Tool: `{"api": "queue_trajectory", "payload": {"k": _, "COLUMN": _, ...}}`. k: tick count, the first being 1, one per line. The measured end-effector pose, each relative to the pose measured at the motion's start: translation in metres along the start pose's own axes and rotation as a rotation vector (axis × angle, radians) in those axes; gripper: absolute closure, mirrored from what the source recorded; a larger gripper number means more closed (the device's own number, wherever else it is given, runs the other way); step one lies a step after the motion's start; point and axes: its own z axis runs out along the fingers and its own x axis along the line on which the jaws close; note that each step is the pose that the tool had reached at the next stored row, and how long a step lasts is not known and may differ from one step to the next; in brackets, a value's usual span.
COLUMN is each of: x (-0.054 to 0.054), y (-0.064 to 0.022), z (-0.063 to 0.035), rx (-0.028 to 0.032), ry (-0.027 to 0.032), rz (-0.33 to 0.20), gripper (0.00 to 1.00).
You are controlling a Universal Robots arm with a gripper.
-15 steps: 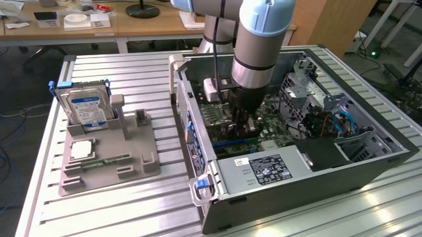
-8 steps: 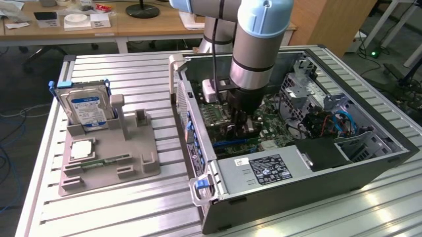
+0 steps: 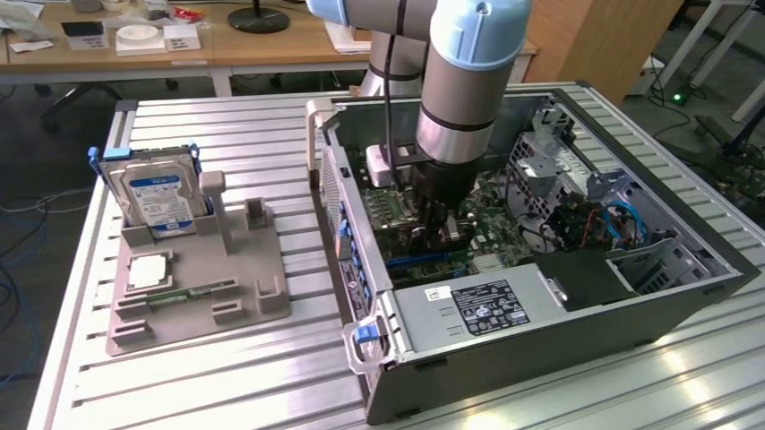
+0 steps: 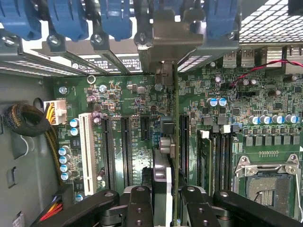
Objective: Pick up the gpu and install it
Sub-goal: 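Insert the gpu into the slot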
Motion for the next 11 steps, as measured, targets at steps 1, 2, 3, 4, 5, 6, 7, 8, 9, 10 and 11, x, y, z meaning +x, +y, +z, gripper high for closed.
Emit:
{"api": "queue_trajectory", "payload": {"k": 1, "x": 0.0000, "y": 0.0000, "z": 0.0000, "rx": 0.0000, "ry": 0.0000, "rz": 0.000, "gripper": 0.72}}
{"api": "queue_trajectory", "payload": {"k": 2, "x": 0.0000, "y": 0.0000, "z": 0.0000, "rx": 0.0000, "ry": 0.0000, "rz": 0.000, "gripper": 0.72}}
{"api": "queue_trajectory", "payload": {"k": 3, "x": 0.0000, "y": -0.0001, "z": 0.0001, "rx": 0.0001, "ry": -0.0001, "rz": 0.000, "gripper": 0.72}}
{"api": "queue_trajectory", "payload": {"k": 4, "x": -0.0001, "y": -0.0003, "z": 0.0001, "rx": 0.0000, "ry": -0.0002, "rz": 0.000, "gripper": 0.72}}
{"api": "queue_trajectory", "payload": {"k": 5, "x": -0.0001, "y": -0.0005, "z": 0.0001, "rx": 0.0000, "ry": -0.0002, "rz": 0.000, "gripper": 0.72}}
{"api": "queue_trajectory", "payload": {"k": 6, "x": -0.0001, "y": -0.0009, "z": 0.0001, "rx": -0.0001, "ry": -0.0002, "rz": 0.000, "gripper": 0.72}}
{"api": "queue_trajectory", "payload": {"k": 7, "x": -0.0001, "y": -0.0012, "z": 0.0001, "rx": -0.0001, "ry": -0.0001, "rz": 0.000, "gripper": 0.72}}
{"api": "queue_trajectory", "payload": {"k": 8, "x": -0.0001, "y": -0.0012, "z": 0.0001, "rx": 0.0000, "ry": 0.0000, "rz": 0.000, "gripper": 0.72}}
{"api": "queue_trajectory", "payload": {"k": 9, "x": -0.0001, "y": -0.0012, "z": 0.0001, "rx": 0.0000, "ry": 0.0000, "rz": 0.000, "gripper": 0.72}}
{"api": "queue_trajectory", "payload": {"k": 10, "x": -0.0001, "y": -0.0012, "z": 0.0001, "rx": 0.0000, "ry": 0.0000, "rz": 0.000, "gripper": 0.72}}
{"api": "queue_trajectory", "payload": {"k": 11, "x": -0.0002, "y": -0.0012, "z": 0.0001, "rx": 0.0000, "ry": -0.0001, "rz": 0.000, "gripper": 0.72}}
